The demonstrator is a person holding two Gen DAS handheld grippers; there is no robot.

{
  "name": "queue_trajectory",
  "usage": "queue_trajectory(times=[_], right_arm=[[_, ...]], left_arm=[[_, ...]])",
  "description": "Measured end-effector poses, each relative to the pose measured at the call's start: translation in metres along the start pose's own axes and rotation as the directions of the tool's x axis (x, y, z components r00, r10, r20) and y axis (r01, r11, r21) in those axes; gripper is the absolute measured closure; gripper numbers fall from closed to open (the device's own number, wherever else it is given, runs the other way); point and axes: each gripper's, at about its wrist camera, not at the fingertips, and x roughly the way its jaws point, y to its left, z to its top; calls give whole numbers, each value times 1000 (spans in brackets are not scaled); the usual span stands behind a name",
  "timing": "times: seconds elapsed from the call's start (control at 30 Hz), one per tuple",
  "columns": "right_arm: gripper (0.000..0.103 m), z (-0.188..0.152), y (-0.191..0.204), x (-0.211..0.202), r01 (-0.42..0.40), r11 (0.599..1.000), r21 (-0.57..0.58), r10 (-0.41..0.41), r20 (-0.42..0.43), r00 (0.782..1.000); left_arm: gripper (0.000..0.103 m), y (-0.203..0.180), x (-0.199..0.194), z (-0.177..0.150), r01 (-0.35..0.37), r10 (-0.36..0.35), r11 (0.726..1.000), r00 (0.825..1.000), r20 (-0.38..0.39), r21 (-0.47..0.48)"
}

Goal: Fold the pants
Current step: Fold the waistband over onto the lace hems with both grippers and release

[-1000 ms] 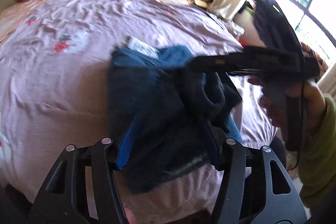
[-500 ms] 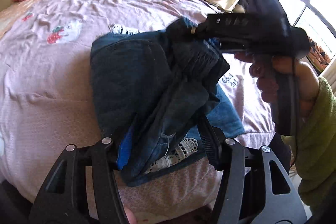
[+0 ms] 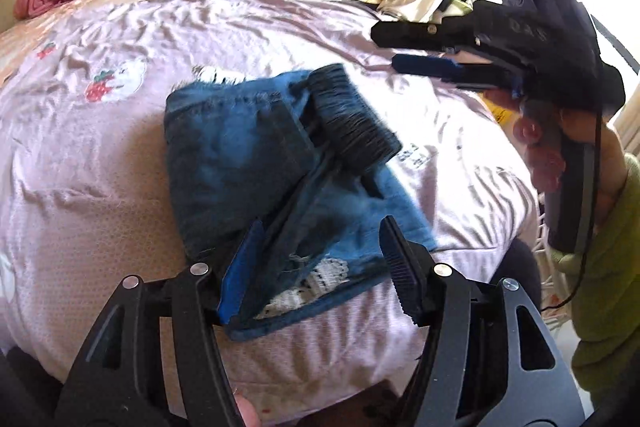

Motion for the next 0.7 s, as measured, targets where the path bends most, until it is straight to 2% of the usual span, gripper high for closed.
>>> queue_trajectory(times=[0.03, 0.13, 0.27, 0.33, 0.53, 0.7], right_arm=[[46, -2, 6, 3, -5, 1000, -26, 5, -17, 1000], [58, -12, 18, 17, -14, 996, -88, 6, -86, 996], [58, -31, 11, 39, 75, 992, -106, -92, -165, 982], [60, -37, 4, 46, 101, 991, -91, -116, -182, 976], [60, -46, -4, 46, 100, 994, -49, -107, -163, 981], [58, -40, 3, 18, 78, 997, -13, -79, -80, 994]], left_arm=[[50, -4, 0, 0, 6, -6, 1000, 1000, 1, 18], [50, -11, 10, -5, 2, -1, 999, 1000, -29, 37], [50, -13, 21, -10, -18, 22, 998, 998, -66, 55], [50, -14, 24, -10, -19, 24, 998, 997, -77, 60], [50, -13, 32, -12, -24, 30, 998, 995, -98, 57], [50, -12, 20, -8, -32, 36, 998, 996, -81, 52]])
